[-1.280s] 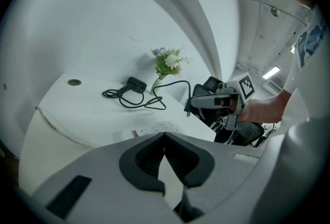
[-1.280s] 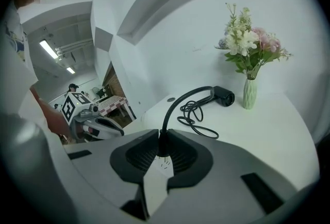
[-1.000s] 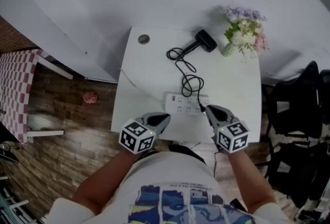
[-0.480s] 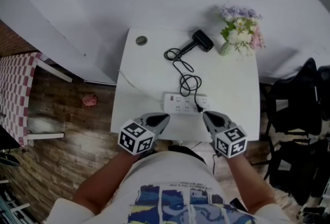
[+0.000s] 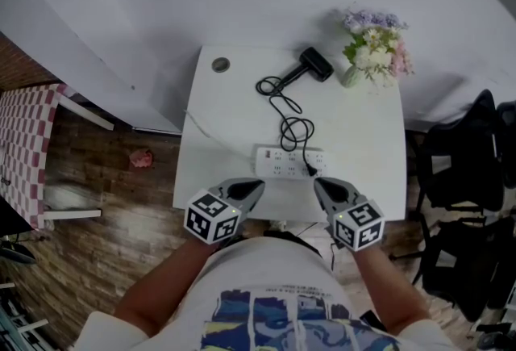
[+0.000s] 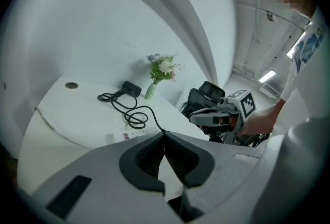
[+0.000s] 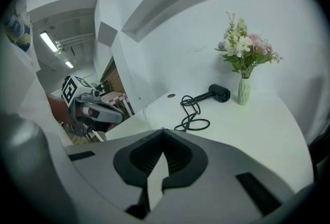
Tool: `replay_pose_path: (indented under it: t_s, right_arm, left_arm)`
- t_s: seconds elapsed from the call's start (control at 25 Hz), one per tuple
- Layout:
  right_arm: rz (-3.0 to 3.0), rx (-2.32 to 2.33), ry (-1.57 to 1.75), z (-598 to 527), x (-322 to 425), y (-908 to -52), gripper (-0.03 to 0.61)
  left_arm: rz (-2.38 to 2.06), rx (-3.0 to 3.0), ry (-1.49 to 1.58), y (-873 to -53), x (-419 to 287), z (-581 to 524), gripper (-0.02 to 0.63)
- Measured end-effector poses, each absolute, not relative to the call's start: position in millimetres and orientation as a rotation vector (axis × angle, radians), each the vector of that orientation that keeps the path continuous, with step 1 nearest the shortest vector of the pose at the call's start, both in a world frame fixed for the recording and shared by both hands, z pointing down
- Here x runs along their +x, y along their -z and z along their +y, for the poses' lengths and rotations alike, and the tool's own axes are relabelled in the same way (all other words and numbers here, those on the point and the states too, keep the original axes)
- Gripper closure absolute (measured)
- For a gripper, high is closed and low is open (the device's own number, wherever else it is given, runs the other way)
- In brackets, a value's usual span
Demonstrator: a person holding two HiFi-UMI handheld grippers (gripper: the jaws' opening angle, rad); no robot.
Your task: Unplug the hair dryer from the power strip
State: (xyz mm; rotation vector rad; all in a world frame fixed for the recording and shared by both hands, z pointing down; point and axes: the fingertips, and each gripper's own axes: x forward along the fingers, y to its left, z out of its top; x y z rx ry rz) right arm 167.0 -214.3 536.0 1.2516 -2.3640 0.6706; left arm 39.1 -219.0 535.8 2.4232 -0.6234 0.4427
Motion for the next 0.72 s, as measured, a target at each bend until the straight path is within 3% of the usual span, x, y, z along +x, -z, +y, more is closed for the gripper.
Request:
replay_pose_path:
  t_s: [0.72]
  right_arm:
    - [-2.376, 1.231, -0.669, -211.6, 167.9, -538.4, 0.581]
  left_arm:
    - [-0.626, 2.421, -0.454, -537.4, 45.6, -219.4, 0.611]
